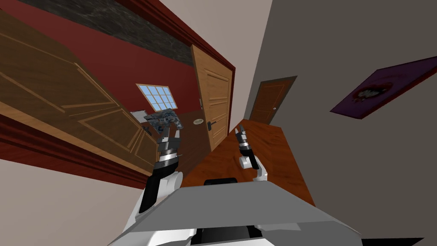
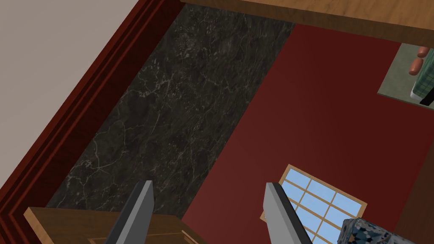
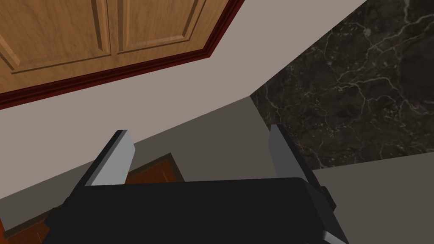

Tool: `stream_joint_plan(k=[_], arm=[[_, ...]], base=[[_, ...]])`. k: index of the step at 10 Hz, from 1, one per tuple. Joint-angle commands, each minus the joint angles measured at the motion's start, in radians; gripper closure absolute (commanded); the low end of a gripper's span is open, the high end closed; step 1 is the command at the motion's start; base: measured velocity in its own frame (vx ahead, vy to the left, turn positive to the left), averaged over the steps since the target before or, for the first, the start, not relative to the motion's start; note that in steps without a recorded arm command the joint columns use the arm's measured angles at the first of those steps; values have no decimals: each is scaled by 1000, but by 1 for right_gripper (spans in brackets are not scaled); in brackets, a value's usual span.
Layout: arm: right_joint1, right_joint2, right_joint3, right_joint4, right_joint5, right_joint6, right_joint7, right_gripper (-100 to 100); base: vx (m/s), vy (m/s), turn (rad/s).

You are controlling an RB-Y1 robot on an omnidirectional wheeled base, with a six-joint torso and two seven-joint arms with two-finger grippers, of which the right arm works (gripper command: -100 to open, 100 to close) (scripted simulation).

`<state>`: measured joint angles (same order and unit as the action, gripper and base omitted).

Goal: Push the door open

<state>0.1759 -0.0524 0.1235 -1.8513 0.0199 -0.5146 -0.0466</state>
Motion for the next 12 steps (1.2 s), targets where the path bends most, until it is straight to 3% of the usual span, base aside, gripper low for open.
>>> stream_joint_plan(k=[1, 2, 3, 6, 7, 9, 12], arm=[[-25, -5, 5, 46, -1, 0, -6, -100], [-47, -8, 11, 79, -2, 0, -11, -100], [-47, -8, 11, 84, -2, 0, -11, -100], [-114, -13, 30, 186, -3, 1, -24, -100], [-114, -13, 30, 200, -3, 1, -24, -100], [-160, -14, 42, 271, -4, 1, -33, -100], [-183, -15, 49, 319, -5, 2, -38, -100]], base=[[56, -36, 46], [68, -48, 108], [60, -39, 33], [71, -46, 90], [64, -39, 31], [58, -47, 70], [50, -33, 52]])
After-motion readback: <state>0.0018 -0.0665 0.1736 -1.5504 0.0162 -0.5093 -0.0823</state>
